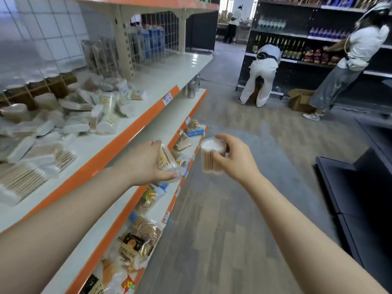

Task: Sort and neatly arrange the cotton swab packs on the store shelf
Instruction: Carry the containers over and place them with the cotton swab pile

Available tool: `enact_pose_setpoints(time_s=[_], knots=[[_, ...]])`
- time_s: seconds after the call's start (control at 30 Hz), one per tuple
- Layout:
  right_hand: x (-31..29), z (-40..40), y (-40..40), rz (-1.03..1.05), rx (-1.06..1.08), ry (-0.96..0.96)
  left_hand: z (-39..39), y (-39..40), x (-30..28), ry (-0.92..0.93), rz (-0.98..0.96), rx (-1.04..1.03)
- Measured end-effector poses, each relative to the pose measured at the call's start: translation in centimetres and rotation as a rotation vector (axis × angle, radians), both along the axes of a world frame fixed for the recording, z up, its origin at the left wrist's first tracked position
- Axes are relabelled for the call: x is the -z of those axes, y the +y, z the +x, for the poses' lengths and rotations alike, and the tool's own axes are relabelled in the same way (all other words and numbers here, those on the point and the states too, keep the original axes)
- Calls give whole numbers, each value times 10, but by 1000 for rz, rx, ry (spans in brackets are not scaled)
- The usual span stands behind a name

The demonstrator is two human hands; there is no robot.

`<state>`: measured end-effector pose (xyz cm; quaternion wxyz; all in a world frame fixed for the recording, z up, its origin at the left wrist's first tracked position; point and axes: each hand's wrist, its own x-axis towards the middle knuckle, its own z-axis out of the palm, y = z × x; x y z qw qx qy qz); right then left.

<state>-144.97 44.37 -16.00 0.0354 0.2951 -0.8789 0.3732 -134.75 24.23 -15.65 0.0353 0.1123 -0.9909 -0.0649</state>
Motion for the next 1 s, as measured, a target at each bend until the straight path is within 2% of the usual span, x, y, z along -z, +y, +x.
enact_pose_setpoints(time_s=[0.13,0.37,1.0], knots=[[-3,-32,-44,-33,-43,2,-19,-40,-2,6,0,-47],[1,-66,-122,-28,-201,0,-26,-87,-7,-9,-29,-261],[-30,-131,-329,-108,-757,62,-15,-181,-20,-6,-60,-856]])
